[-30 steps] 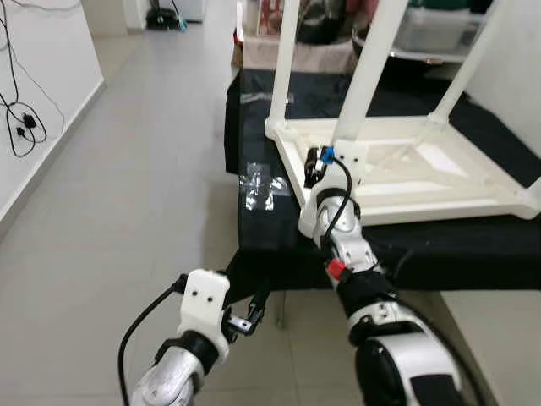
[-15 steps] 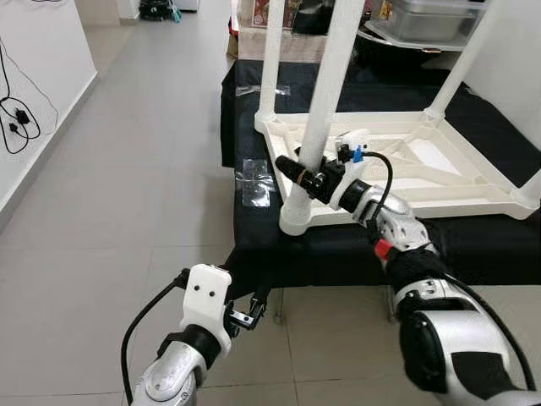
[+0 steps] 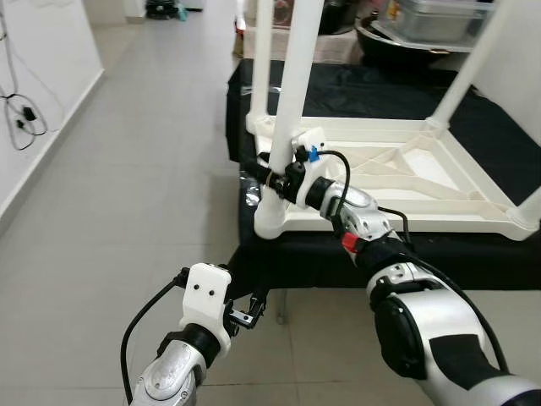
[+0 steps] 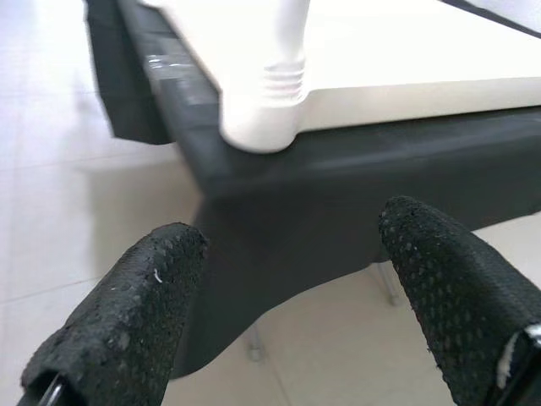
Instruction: Building children table
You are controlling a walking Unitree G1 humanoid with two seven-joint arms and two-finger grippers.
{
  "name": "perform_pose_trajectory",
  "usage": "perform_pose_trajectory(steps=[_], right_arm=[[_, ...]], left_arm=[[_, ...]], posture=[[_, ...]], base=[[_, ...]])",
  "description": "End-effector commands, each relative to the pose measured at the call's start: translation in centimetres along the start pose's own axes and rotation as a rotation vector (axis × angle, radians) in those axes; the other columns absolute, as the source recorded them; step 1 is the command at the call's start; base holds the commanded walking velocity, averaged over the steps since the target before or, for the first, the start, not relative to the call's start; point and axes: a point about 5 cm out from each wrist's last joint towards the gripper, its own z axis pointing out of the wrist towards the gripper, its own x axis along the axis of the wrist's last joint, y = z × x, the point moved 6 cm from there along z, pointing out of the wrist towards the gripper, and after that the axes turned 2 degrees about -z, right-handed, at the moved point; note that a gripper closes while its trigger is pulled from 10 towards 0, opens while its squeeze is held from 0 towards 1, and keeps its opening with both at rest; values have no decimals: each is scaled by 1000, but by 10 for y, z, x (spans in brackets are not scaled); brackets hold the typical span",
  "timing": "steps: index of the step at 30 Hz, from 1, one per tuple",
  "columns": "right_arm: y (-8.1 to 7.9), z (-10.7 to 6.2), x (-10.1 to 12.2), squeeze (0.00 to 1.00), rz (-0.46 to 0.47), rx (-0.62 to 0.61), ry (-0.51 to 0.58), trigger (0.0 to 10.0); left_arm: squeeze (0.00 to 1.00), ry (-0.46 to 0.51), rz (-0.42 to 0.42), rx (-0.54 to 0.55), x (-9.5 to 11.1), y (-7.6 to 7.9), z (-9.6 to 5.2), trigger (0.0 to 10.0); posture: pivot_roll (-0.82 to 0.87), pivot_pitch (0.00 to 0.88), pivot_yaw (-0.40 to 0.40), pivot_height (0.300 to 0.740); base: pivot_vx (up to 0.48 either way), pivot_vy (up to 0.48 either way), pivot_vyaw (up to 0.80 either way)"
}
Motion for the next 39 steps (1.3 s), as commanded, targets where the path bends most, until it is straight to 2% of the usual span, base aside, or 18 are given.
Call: perform_pose_trajectory(steps=[1, 3, 4, 6, 8, 10, 11, 17, 18, 22, 23, 25, 26, 27, 28, 30, 32, 39], right_arm=[[38, -11, -4, 0, 5, -234, -34, 0], [74, -28, -10, 0, -1, -501, -66, 0], [74, -28, -10, 0, -1, -501, -66, 0], [91, -42, -14, 0, -1, -661, -78, 0], [110, -67, -23, 0, 33, -907, -86, 0], [108, -75, -30, 0, 57, -1003, -90, 0], [94, -70, -35, 0, 83, -1001, -92, 0], [73, -52, -34, 0, 112, -911, -62, 667], [62, -41, -25, 1000, 114, -826, -5, 10000], [46, -28, -5, 1000, 65, -695, 105, 10000], [43, -25, 0, 239, 63, -647, 128, 10000], [41, -24, 4, 239, 64, -614, 143, 10000], [30, -15, 6, 0, 115, -429, 149, 10000], [20, -11, 9, 0, 134, -278, 153, 10000], [20, -11, 9, 0, 134, -278, 153, 10000], [0, -12, 5, 0, 162, -1, 115, 10000], [-9, -17, -1, 0, 160, 140, 72, 10000], [-38, -25, -14, 0, 137, 411, -5, 10000]], left_arm=[[0, -17, -7, 1, -5, 1, 0, 10000], [0, -18, -7, -2, -5, 2, 0, 10000], [0, -18, -7, -2, -5, 2, 0, 10000], [0, -18, -8, -3, -5, 2, 0, 10000], [0, -18, -7, -5, -5, 2, 0, 10000], [0, -18, -6, -5, -5, 1, 0, 10000], [0, -17, -5, -4, -5, 1, 0, 10000], [0, -18, -5, -4, -5, 1, 0, 10000], [0, -19, -7, -4, -5, 1, 0, 10000], [0, -19, -10, -5, -5, 2, 0, 10000], [0, -19, -10, -4, -5, 1, 0, 10000], [0, -20, -10, -4, -5, 1, 0, 10000], [0, -19, -11, -3, -5, 1, 0, 10000], [0, -19, -12, -2, -5, 1, 0, 10000], [0, -19, -12, -2, -5, 1, 0, 10000], [0, -19, -14, -3, -5, 1, 1, 10000], [0, -18, -13, -3, -5, 2, 1, 10000], [0, -17, -13, 1, -5, 2, 1, 10000]], posture=[[85, 109, -99, 740], [82, 107, -98, 740], [82, 107, -98, 740], [80, 109, -97, 740], [79, 109, -95, 740], [81, 108, -95, 740], [85, 107, -96, 740], [82, 110, -92, 740], [81, 110, -97, 740], [79, 110, -95, 740], [80, 111, -97, 740], [80, 111, -97, 740], [77, 111, -98, 740], [76, 113, -96, 740], [76, 113, -96, 740], [75, 111, -98, 740], [78, 111, -102, 740], [86, 107, -106, 740]], base=[[0, 0, 0], [0, 0, 0], [0, 0, 0], [0, 0, 0], [0, 0, 0], [0, 0, 0], [0, 0, 0], [0, 0, 0], [0, 0, 0], [0, 0, 0], [0, 0, 0], [0, 0, 0], [0, 0, 0], [0, 0, 0], [0, 0, 0], [0, 0, 0], [0, 0, 0], [0, 0, 0]])
